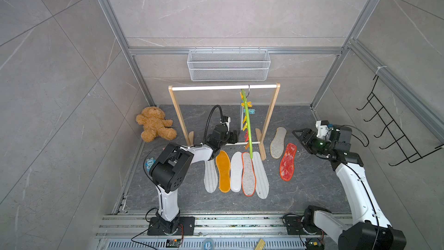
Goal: Take the shoe insoles off the hanger
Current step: Remove the insole from the hanger.
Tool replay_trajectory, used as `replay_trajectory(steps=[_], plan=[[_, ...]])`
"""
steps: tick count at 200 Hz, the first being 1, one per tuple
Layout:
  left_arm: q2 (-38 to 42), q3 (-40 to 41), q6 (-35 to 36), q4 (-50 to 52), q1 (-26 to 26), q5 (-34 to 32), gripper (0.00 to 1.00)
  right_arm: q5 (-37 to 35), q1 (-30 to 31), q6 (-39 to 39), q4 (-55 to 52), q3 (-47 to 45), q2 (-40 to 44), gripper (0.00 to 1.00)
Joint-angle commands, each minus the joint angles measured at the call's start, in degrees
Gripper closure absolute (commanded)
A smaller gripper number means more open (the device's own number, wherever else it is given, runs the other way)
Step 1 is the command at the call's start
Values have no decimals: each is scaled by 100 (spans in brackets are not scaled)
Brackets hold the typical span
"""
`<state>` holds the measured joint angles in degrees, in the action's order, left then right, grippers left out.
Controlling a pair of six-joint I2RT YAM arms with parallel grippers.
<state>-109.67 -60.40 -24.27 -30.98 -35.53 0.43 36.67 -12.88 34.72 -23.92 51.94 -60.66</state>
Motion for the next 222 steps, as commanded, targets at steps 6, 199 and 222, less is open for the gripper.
replay_trajectory(steps=[6, 199, 222], plan=[[-350, -336, -174, -533, -40, 126, 35, 137, -29, 12, 107, -95, 19, 25], [-2039, -2221, -895, 153, -56, -496, 44, 482, -103, 257, 221, -31, 105, 25], [-2115, -2329, -939, 211, -33, -496, 46, 508, -114, 275, 220, -26, 134, 25]])
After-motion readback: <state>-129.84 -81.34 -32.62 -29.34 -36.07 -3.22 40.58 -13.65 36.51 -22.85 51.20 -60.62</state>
